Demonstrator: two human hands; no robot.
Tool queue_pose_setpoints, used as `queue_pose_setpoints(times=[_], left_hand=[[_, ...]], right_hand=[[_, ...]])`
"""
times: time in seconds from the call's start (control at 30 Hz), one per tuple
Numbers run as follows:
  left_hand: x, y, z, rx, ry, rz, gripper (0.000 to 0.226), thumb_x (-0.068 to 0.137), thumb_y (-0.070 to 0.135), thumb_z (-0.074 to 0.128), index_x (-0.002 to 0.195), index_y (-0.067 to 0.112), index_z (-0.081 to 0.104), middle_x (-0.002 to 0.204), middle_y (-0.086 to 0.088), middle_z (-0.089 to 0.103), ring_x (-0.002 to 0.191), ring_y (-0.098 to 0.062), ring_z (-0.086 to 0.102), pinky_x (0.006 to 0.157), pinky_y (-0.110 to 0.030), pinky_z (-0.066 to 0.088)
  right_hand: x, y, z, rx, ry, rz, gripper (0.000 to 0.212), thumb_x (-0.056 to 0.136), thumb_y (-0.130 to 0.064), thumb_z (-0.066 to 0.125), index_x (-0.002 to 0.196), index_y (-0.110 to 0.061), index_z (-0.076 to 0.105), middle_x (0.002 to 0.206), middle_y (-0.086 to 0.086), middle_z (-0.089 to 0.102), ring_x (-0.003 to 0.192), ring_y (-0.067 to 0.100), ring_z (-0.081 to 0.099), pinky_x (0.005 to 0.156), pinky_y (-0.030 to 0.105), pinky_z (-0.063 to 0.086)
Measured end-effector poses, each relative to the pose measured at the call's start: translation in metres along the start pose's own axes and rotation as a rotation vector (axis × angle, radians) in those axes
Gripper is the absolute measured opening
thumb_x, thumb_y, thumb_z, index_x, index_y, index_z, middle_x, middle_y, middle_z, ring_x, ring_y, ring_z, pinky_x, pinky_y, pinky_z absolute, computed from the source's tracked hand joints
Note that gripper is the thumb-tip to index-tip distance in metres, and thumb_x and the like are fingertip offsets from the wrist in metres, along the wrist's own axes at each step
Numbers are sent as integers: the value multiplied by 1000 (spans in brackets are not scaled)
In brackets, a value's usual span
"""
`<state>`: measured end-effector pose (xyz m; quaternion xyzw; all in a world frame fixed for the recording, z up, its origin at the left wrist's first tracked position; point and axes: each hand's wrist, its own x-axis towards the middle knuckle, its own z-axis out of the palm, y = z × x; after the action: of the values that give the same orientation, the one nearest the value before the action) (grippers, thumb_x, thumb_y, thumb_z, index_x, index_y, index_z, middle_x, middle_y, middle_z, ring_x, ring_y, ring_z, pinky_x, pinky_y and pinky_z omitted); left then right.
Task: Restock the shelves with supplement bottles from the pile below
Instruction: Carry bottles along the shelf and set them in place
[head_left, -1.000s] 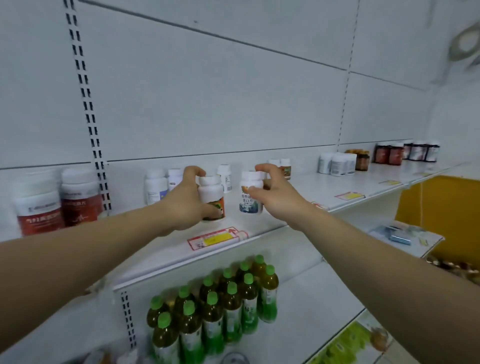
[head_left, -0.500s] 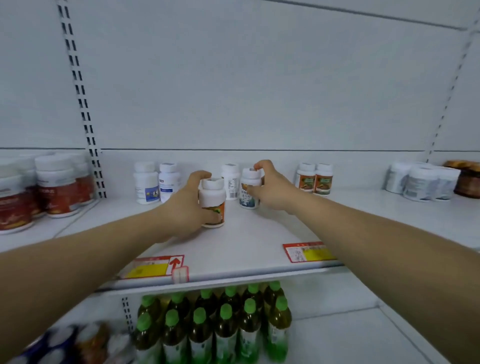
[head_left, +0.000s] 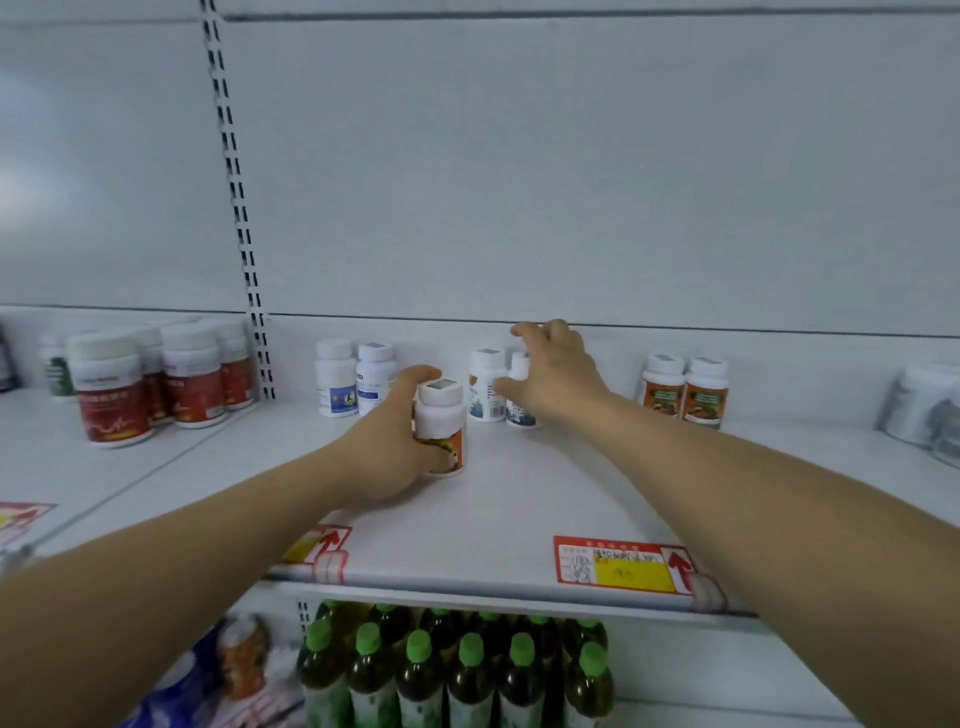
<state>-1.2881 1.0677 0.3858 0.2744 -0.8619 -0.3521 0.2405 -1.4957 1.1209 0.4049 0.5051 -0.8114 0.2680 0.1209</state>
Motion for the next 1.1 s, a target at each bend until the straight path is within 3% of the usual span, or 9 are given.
queue_pose_setpoints(times=[0.1,0.2,0.33,0.53,0.67,0.87,1.0,1.1], left_hand=[[2,-1,0,4,-5,6,80,78,12,73,136,37,23,120,9,50,101,-13,57,83,-20,42],[2,-2,-1,1,-7,14,80,78,12,72,136,37,22,120,7,50,97,-10,57,76,-16,41],[3,-3,-2,8,-17,15,81,79,13,73,137,37,22,120,6,49,105,-17,55,86,-24,40],[2,-1,-3,7,-26,32,78,79,10,71,136,33,23,115,3,49,101,-20,55,83,-25,40],[2,1,-4,22,-35,35,79,80,10,70,137,32,21,113,3,49,97,-19,54,81,-25,38],[0,13,3,0,-29,67,77,79,7,70,136,25,23,107,-1,50,92,-21,53,81,-27,41],[-5,40,23,-47,-78,109,76,80,9,70,135,25,20,109,0,48,92,-18,51,75,-26,40],[-4,67,51,-58,-111,158,79,79,12,71,135,28,18,114,-1,45,96,-19,50,81,-27,37]], right_hand=[[6,-10,6,-93,-4,-73,52,85,-52,58,131,-32,47,123,2,42,123,22,35,98,36,36],[11,-12,13,-50,-3,-43,37,91,-40,54,126,-29,50,125,3,45,121,25,38,96,37,36],[12,-10,16,55,-8,-18,33,93,-25,54,126,-25,52,127,2,49,124,25,36,98,36,36],[-1,-7,13,99,71,49,59,85,-24,62,139,-19,38,134,8,34,127,25,33,98,33,36],[-3,-3,9,19,-18,74,48,89,-22,59,131,-9,40,131,13,34,107,35,51,79,30,36],[-23,1,-10,47,-51,108,73,87,-36,63,146,-16,25,143,11,28,125,30,42,98,33,36],[-56,37,-50,-125,-81,66,60,91,-46,56,142,-20,37,142,4,36,129,23,39,101,33,34],[-82,77,-76,-197,-57,83,44,90,-46,56,125,-21,53,124,4,50,114,24,50,86,31,39]])
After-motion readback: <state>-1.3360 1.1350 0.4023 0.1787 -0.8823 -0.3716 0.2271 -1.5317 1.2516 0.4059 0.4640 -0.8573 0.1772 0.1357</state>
